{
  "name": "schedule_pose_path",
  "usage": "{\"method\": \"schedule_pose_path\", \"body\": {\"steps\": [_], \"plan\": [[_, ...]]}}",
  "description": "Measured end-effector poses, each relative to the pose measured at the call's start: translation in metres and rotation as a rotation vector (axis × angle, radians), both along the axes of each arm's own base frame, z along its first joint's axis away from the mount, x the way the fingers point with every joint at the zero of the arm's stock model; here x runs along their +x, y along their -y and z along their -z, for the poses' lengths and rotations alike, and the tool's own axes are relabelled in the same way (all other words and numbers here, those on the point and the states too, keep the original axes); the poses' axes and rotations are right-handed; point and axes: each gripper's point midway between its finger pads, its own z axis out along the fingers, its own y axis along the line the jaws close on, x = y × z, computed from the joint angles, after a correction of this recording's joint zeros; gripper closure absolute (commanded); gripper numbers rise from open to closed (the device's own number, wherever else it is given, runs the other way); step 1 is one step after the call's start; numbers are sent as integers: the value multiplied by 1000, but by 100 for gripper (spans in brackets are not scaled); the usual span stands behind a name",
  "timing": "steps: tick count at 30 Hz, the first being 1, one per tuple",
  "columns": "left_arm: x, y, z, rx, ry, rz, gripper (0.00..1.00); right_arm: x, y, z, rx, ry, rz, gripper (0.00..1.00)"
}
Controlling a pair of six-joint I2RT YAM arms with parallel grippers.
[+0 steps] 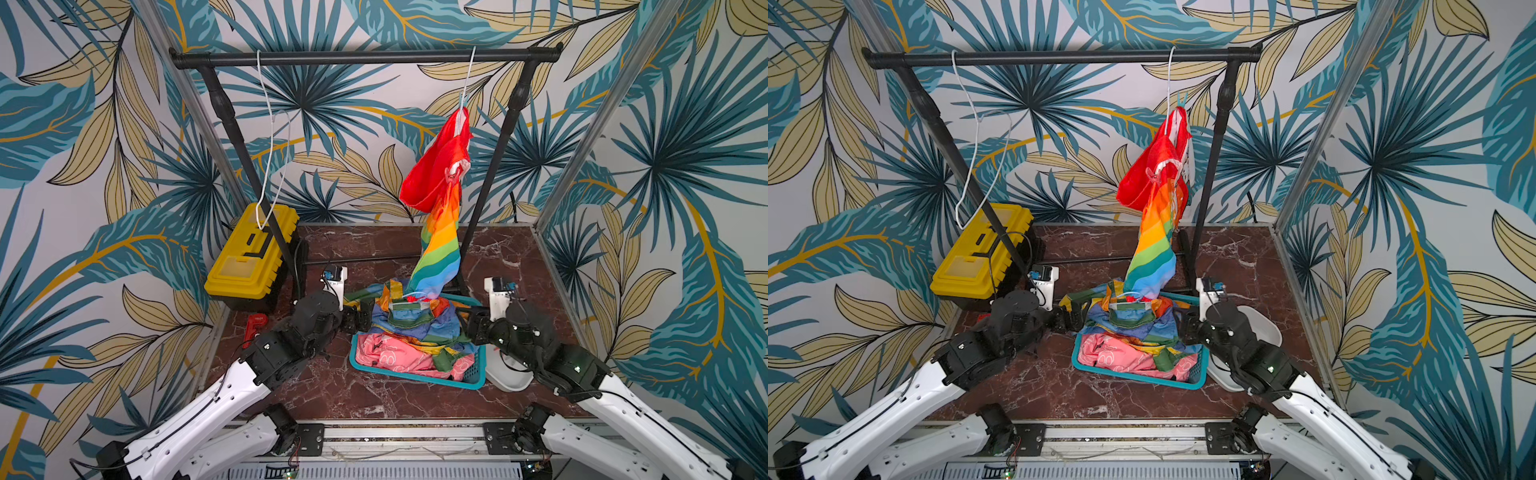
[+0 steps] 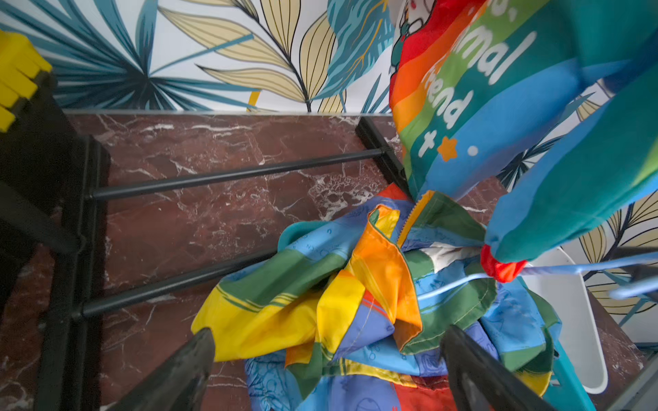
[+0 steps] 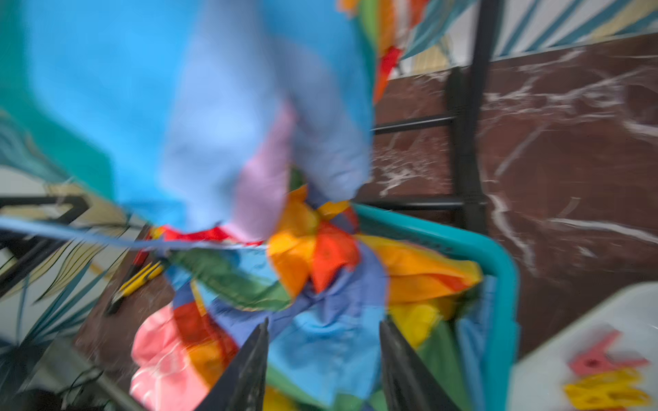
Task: Remove the clothespins securing jackets to the hanger
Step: Place the clothespin in the storage box, then remove the jacket from the hanger.
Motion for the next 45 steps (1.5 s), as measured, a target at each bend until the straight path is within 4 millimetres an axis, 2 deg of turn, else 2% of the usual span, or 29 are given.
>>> {"method": "schedule_pose_path", "body": {"steps": [2,5,11,13,24,28,39,45], "plan": [[1,2,6,1,-26,-2,0,-2,-28,3,-30,11,-76,41],[1,3,11,-8,-47,-6,0,5,-48,7,-48,25,-107,45],[-3,0,13,-22,-51,-13,0,20,-65,-2,-47,81,-110,46],[-4,-2,14,-26,-51,-16,0,24,-70,-7,-38,98,-113,51],[-5,-3,19,-22,-64,-19,0,46,-79,-20,-52,153,-53,61],[-4,-2,21,-18,-68,-19,0,51,-87,-15,-61,141,-59,66],[-4,-3,21,-10,-63,-19,0,49,-93,-9,-50,118,-78,67],[-2,-1,25,3,-73,-18,0,46,-88,-4,-47,105,-71,73]]}}
